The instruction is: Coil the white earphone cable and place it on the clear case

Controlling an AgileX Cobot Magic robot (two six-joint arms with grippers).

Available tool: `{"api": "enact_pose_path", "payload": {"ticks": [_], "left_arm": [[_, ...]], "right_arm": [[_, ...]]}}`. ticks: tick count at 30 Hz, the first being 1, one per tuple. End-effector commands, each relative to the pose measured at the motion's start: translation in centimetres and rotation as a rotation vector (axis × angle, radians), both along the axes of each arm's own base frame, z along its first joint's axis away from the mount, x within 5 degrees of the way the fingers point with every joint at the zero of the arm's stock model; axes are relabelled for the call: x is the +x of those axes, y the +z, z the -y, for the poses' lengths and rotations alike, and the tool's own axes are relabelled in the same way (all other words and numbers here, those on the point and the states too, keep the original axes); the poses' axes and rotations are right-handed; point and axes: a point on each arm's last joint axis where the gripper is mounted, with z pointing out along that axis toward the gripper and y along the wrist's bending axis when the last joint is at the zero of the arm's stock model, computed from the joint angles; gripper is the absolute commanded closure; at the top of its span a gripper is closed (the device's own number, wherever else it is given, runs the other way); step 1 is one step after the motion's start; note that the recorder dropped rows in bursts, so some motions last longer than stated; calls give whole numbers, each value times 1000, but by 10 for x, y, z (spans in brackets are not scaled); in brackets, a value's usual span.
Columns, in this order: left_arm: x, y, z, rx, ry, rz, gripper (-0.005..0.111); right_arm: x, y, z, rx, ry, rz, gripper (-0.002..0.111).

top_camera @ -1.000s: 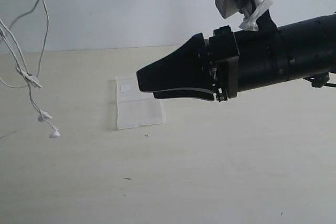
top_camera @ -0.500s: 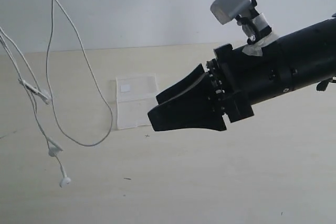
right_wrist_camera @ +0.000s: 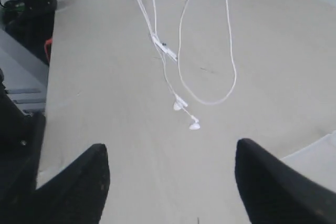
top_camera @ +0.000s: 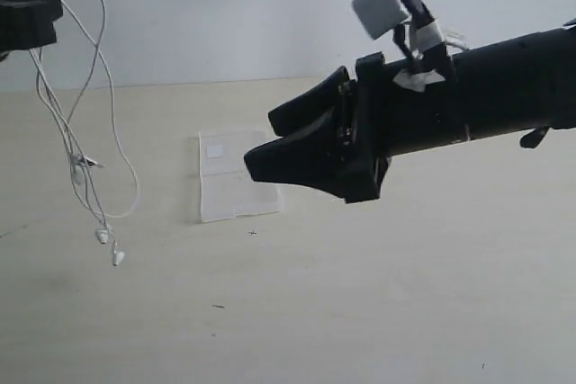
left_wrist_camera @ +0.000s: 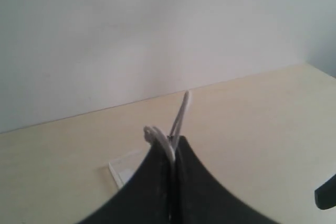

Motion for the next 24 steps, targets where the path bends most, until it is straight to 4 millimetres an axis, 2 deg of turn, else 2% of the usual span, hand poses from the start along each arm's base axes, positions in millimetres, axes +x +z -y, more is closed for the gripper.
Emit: {"api": "enact_pose_path", "payload": {"ticks": [1,3,5,10,18,24], "left_arm": [[5,-4,8,20,-63,8,107],[4,-3,7,22,-52,8,107],[2,-1,5,10,-41,9,107],[-4,6,6,-40,-71,46,107],[-21,24,2,-86,-102,139,107],[-22,26,2,-91,-107,149,107]], "right_arm": [[-4,-9,-27,-93,-48,119,41],[-5,-10,-38,-105,-142,101,38],[-7,-6,-46,-35,-203,38,36],[-13,-3,-63,-45,-142,99,35],[6,-4,-87,-16,-119,79,35],[17,2,-104,50,-42,80,35]]}}
